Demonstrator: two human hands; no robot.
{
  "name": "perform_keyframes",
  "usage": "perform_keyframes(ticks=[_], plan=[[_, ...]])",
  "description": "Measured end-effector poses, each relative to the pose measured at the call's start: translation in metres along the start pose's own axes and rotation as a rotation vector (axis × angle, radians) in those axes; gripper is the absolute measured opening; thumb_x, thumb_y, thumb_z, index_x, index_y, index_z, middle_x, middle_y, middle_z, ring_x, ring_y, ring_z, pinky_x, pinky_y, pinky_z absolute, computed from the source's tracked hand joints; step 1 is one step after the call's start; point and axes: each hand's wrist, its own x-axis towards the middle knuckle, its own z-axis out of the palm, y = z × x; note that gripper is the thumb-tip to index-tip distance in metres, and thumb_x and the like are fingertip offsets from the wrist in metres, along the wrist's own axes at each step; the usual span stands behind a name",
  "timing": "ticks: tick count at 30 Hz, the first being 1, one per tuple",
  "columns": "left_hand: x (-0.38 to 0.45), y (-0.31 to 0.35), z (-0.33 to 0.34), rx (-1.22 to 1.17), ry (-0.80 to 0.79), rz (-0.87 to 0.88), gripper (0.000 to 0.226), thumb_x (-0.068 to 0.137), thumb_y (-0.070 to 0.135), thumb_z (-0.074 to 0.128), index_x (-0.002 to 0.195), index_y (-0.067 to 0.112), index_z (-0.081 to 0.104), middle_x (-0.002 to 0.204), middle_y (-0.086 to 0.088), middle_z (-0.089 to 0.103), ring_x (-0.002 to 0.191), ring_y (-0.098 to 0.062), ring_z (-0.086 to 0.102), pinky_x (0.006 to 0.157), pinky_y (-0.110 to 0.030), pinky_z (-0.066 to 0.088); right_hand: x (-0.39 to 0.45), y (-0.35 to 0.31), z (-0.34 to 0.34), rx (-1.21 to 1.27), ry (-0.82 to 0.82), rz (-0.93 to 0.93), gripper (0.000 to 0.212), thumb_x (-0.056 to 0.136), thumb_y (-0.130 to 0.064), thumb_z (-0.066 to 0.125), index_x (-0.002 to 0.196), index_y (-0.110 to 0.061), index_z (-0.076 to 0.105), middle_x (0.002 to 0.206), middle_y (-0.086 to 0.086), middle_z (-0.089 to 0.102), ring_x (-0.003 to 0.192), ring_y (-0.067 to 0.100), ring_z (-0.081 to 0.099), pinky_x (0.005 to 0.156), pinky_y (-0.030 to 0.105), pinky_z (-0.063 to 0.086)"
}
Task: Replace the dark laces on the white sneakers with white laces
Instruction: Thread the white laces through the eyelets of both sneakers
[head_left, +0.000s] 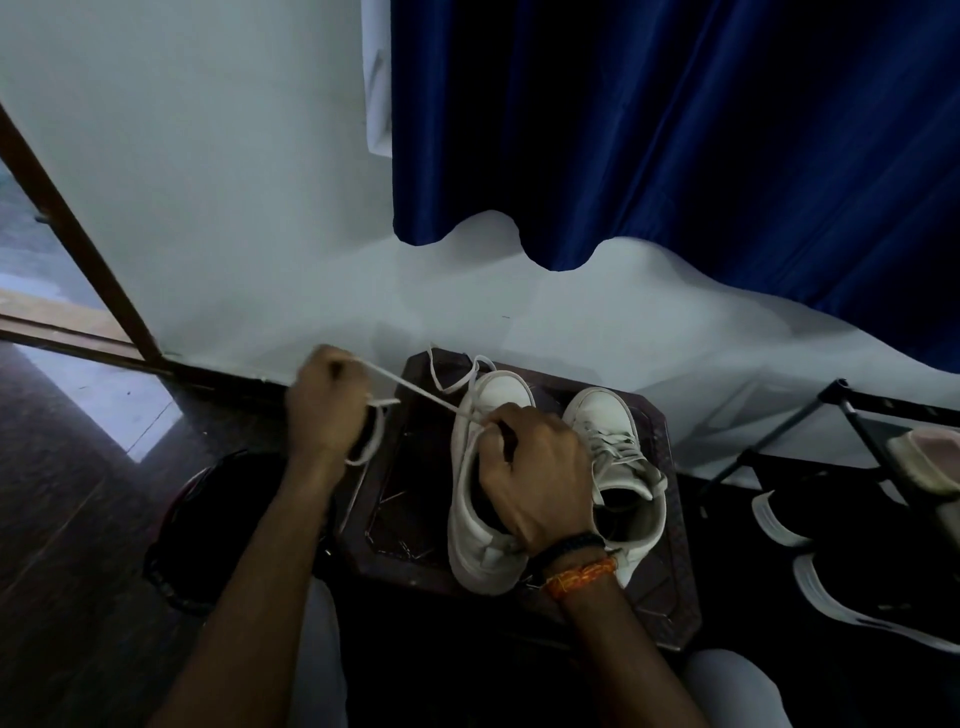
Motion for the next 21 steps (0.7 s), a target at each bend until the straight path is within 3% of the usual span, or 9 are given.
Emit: perform_keyframes(ticks=[2,4,7,9,11,14,17,19,21], plan=[[0.014,-0.003,-0.024,-0.228,0.125,-0.179,0.023,0.064,0.028,0.058,0.074,0.011,0.068,0.07,-0.008,0.065,0.062,-0.027,0.055,0.057,-0.035,0.042,0.0,0.001,0.001,0.019,0.001,0.009,0.034,0.086,-0.039,0.042,0.084,-0.02,0.07,0.074,-0.001,0.069,0.073,0.02,0.061,0.067,0.037,0.051],[0.015,-0.001,-0.034,-0.446,0.089,-0.299,0.025,0.059,0.028,0.06,0.069,0.006,0.067,0.069,-0.013,0.064,0.045,-0.023,0.037,0.044,-0.03,0.02,-0.001,-0.001,0.001,0.043,0.011,0.025,0.035,0.086,-0.042,0.042,0.083,-0.022,0.071,0.074,-0.003,0.069,0.072,0.017,0.061,0.067,0.035,0.051],[-0.007,0.014,-0.024,-0.569,-0.177,-0.327,0.02,0.072,0.023,0.058,0.052,0.02,0.061,0.094,-0.019,0.065,0.042,-0.014,0.03,0.044,-0.026,0.01,0.0,-0.002,0.002,0.077,0.024,0.056,0.03,0.085,-0.044,0.049,0.082,-0.026,0.072,0.072,-0.008,0.069,0.07,0.012,0.062,0.066,0.03,0.05],[-0.026,0.024,-0.008,-0.599,-0.369,-0.286,0.017,0.081,0.016,0.049,0.067,0.021,0.056,0.096,-0.025,0.072,0.042,-0.01,0.034,0.04,-0.021,0.014,0.0,-0.001,0.003,0.111,0.033,0.082,0.024,0.085,-0.042,0.055,0.082,-0.026,0.073,0.071,-0.009,0.07,0.069,0.009,0.064,0.065,0.028,0.052],[-0.038,0.028,0.008,-0.562,-0.513,-0.24,0.008,0.077,0.017,0.047,0.084,0.015,0.048,0.09,-0.025,0.073,0.043,-0.011,0.039,0.039,-0.019,0.017,-0.001,0.0,0.004,0.163,0.036,0.115,0.02,0.083,-0.04,0.058,0.085,-0.026,0.072,0.071,-0.01,0.071,0.068,0.008,0.066,0.065,0.027,0.054],[-0.042,0.02,0.026,-0.315,-0.622,-0.12,0.028,0.075,0.021,0.054,0.101,0.011,0.056,0.078,-0.012,0.071,0.051,-0.014,0.051,0.041,-0.021,0.029,-0.002,0.001,0.004,0.18,0.052,0.135,0.012,0.081,-0.035,0.06,0.085,-0.027,0.068,0.07,-0.01,0.07,0.068,0.006,0.066,0.064,0.022,0.048],[-0.041,0.007,0.032,0.023,-0.673,0.164,0.015,0.091,0.032,0.068,0.103,0.023,0.067,0.084,0.007,0.071,0.068,-0.006,0.064,0.059,-0.023,0.048,0.0,0.002,0.006,0.169,0.061,0.151,0.01,0.08,-0.035,0.062,0.084,-0.025,0.062,0.071,-0.009,0.069,0.069,0.009,0.067,0.064,0.024,0.049],[-0.042,0.003,0.031,0.134,-0.713,0.262,0.028,0.086,0.049,0.065,0.102,0.026,0.068,0.087,0.006,0.071,0.074,-0.01,0.067,0.066,-0.028,0.053,0.0,0.003,0.007,0.162,0.05,0.163,0.012,0.082,-0.033,0.068,0.083,-0.025,0.058,0.071,-0.009,0.068,0.069,0.01,0.066,0.065,0.028,0.052],[-0.042,0.003,0.031,0.136,-0.693,0.3,0.024,0.084,0.041,0.063,0.098,0.022,0.067,0.083,0.001,0.07,0.074,-0.017,0.067,0.067,-0.035,0.054,0.0,0.003,0.007,0.148,0.038,0.173,0.016,0.081,-0.033,0.07,0.082,-0.026,0.056,0.07,-0.01,0.066,0.07,0.011,0.065,0.065,0.03,0.053]])
